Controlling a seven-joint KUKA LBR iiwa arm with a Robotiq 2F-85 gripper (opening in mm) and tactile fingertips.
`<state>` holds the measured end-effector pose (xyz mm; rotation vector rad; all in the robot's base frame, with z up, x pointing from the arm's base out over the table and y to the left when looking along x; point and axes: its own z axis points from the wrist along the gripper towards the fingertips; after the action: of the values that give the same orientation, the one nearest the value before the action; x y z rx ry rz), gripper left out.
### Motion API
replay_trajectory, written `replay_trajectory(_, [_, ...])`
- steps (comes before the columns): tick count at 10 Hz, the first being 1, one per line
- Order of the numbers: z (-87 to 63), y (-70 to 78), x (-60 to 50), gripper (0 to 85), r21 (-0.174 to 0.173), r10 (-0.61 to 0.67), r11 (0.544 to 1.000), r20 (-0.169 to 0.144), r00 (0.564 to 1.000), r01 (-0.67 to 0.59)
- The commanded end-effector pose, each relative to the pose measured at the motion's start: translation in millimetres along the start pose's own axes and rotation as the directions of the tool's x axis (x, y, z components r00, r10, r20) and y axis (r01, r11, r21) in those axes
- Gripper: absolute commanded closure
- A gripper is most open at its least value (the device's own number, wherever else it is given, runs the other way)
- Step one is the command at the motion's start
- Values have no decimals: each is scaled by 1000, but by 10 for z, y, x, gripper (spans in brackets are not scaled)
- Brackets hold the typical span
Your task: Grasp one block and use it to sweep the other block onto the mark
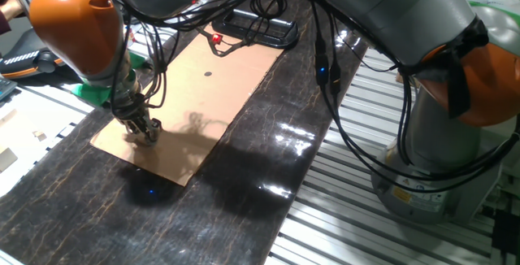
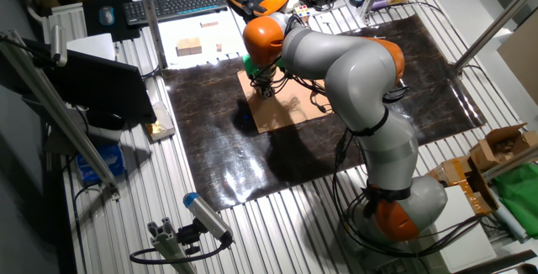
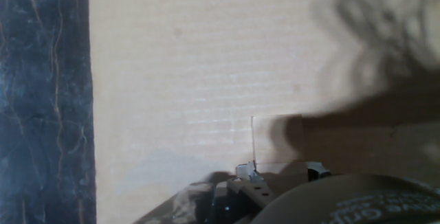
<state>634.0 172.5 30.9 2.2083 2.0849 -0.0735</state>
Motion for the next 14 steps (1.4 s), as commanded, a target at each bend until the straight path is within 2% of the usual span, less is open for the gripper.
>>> replay_trajectory(1, [0,2,-5,843,0,0,1000,0,1000,0])
replay_trajectory(14, [6,16,-94,843,0,-12,1000,-3,1000,12])
